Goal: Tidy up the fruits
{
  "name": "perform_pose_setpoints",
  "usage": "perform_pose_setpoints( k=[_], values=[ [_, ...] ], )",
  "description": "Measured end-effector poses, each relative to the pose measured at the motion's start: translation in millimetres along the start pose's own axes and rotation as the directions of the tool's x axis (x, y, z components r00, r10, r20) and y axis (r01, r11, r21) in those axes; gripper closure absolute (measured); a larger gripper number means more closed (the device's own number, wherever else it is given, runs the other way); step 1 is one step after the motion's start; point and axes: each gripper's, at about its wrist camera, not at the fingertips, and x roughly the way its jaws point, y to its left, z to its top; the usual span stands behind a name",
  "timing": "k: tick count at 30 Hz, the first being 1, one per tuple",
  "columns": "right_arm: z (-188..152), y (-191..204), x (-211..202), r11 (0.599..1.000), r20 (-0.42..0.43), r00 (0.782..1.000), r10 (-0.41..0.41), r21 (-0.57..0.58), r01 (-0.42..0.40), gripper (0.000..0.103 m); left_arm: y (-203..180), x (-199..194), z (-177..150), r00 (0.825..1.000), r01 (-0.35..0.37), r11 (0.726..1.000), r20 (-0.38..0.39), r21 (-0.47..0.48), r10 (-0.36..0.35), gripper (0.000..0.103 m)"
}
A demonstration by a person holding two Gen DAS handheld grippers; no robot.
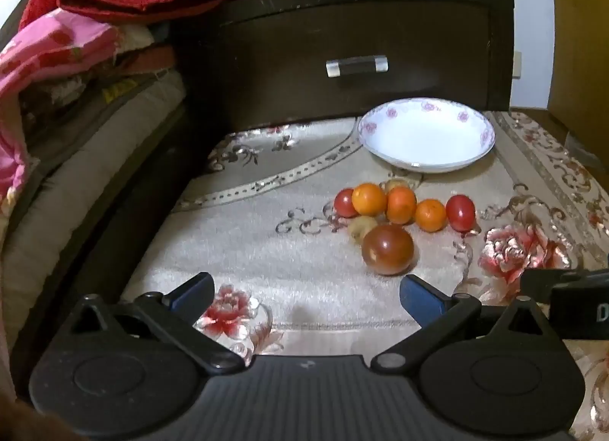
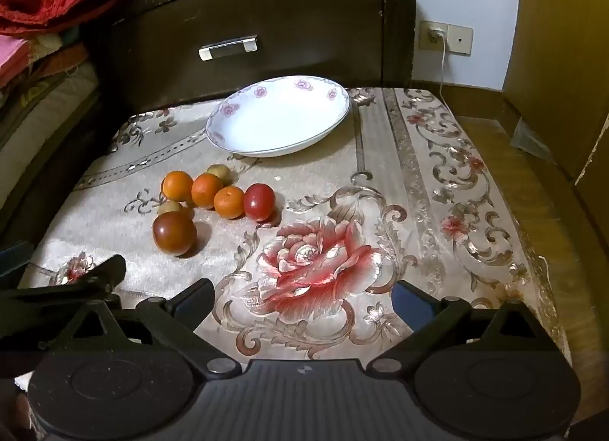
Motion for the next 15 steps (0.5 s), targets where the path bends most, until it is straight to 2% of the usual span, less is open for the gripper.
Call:
perform_pose_setpoints(
  k=[4,6,15],
  values=[
    [1,1,-1,1.0,-0.009,1.0,0.02,0.008,-0.02,0.008,-3,11,-2,1.0,0.007,1.0,-0.031,-0.004,-0.007,0.0],
    [2,-2,-2,0.999,-0.007,0.999,0.038,0.013,-0.037,0.008,-4,9,-3,1.0,0.013,1.0,-0.017,-0.012,-0.013,0.0],
    [-5,0,2,1.0,-0.03,0.999,0.01,-0.003,-0.01,0.008,6,7,-4,0.999,0.047,0.998,-0.01,-0.05,-0.048,0.0]
  ],
)
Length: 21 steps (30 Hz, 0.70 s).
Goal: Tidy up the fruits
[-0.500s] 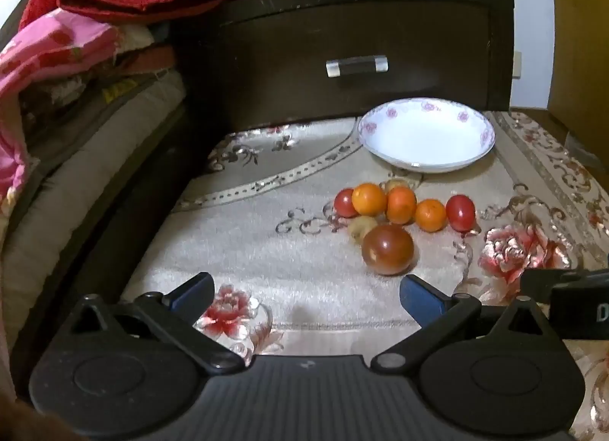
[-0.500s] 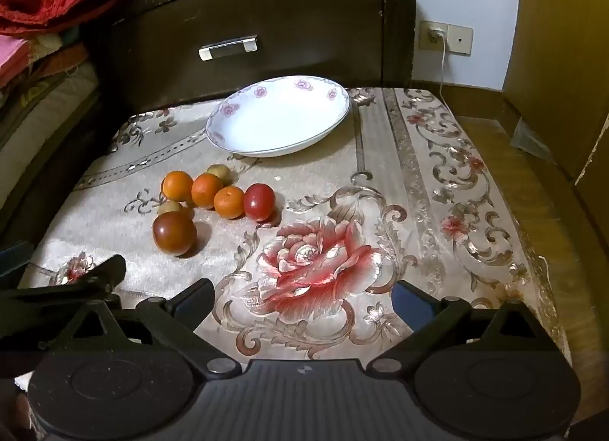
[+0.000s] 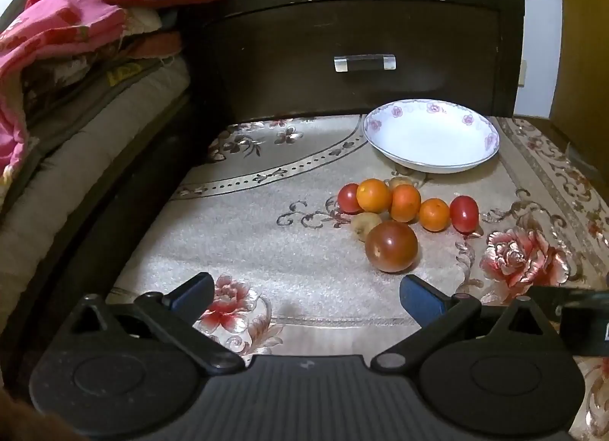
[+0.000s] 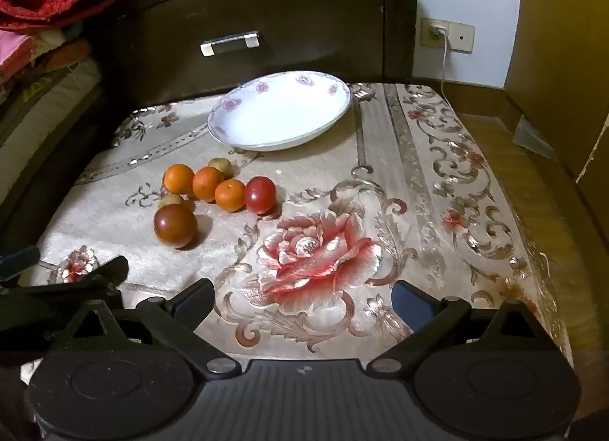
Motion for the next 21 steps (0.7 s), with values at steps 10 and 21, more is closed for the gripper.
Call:
perform_pose_setpoints(
  k=[10,21],
  values=[
    [-1.0,-3.8,4.9,1.0,0.0,1.0,-0.023,0.012,0.023,0.008,-2.6,1.5,-1.1,1.0,0.022,1.0,0.001,0.004,-0.022,0.0],
    [-2.4,-3.6,6.4,0.999,0.002,0.999,-0.035,-0.002,0.035,0.008,-5.3,-0.6,-1.0,0.999,0.035,0.999,0.001,0.023,-0.035,0.0]
  ],
)
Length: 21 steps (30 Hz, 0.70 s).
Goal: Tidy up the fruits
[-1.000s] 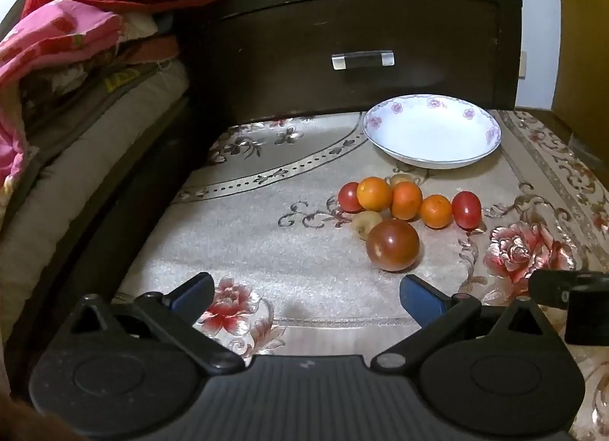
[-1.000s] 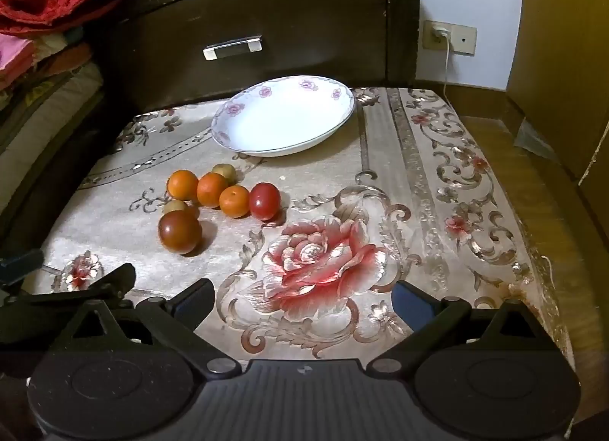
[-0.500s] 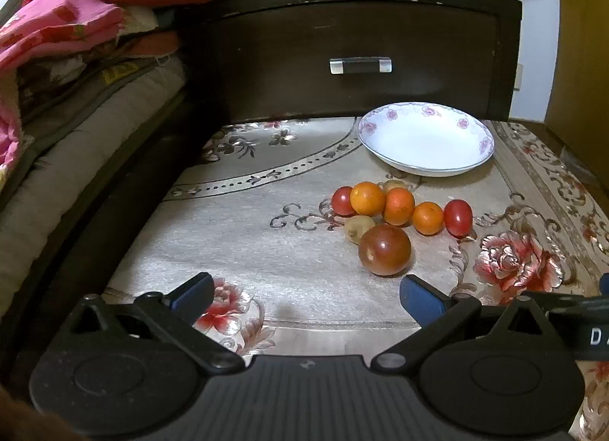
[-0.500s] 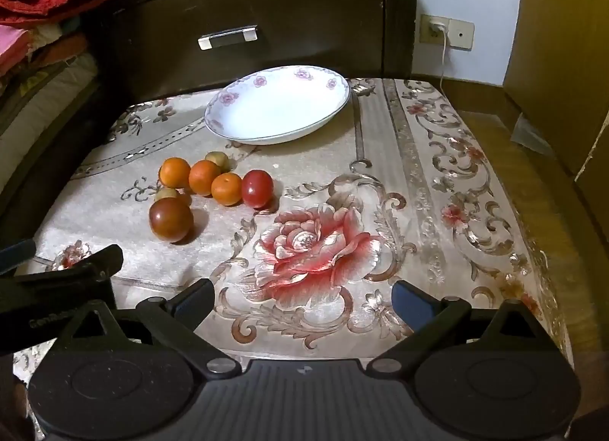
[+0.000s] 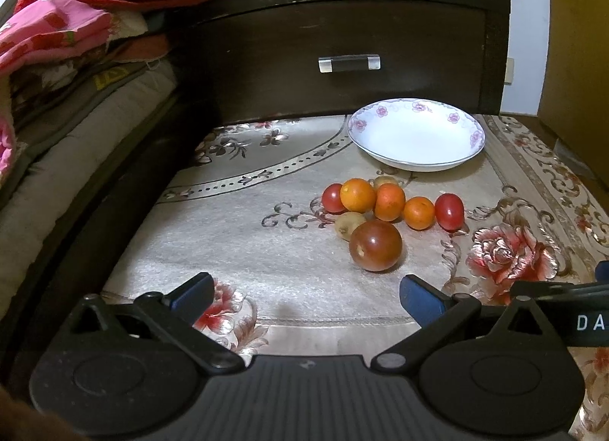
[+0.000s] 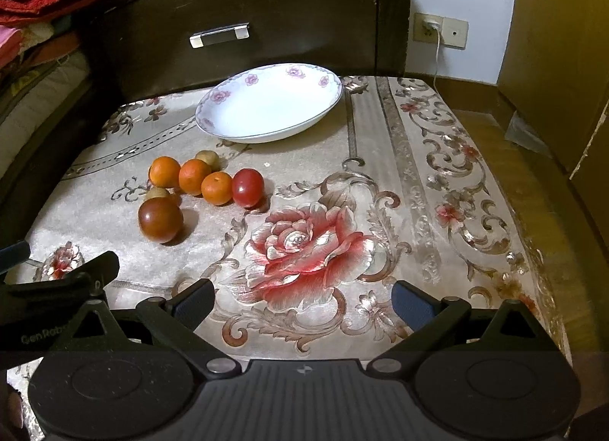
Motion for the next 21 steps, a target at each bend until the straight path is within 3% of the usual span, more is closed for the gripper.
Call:
perform_pose_setpoints(
  k=[21],
  values=[
    [-1.3,-1.5,4.3,1.0,-0.005,1.0,-0.013,0.0,0.013,0.008,0.0,0.9,-1.7,1.0,-0.002,1.0,-0.006,0.003,0.002,0.0]
  ],
)
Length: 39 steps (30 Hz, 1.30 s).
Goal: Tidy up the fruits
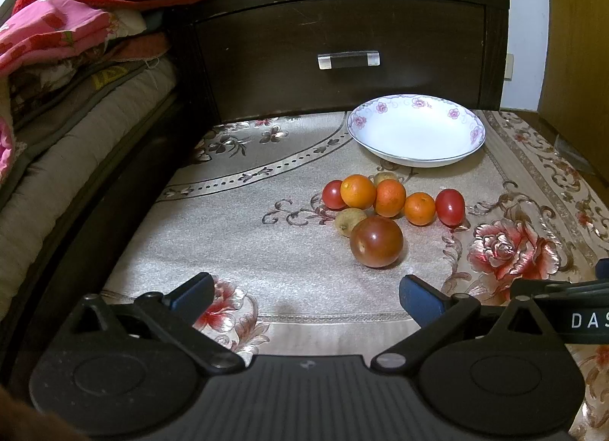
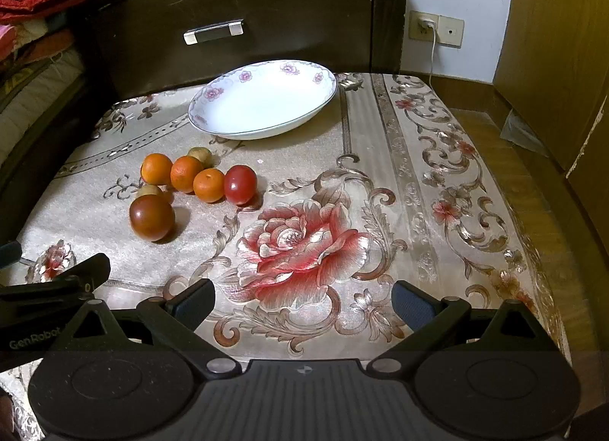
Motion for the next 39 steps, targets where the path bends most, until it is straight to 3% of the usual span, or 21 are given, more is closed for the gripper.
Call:
perform_pose_setpoints(
  k=[27,35,39],
  values=[
    [13,2,8,1.0,0.015,1.0,0.005,-0.02,-0.005,0.009,3,13,8,1.0,0.029,1.0,0.007,-0.006,-0.029,0.0],
    [26,6,9,0.993,0.043,0.998,0.035,-0.112,-0.03,0.009,2,15,15,0.999,0.034,0.996,0.036,0.085,-0.037,0.0],
    [38,5,17,0.985,0.041,0.995,0.087,-0.152,-0.08,0.01,3,21,23,0.997,0.051,0.988,0.052,0.148,-0.06,0.0]
  ],
)
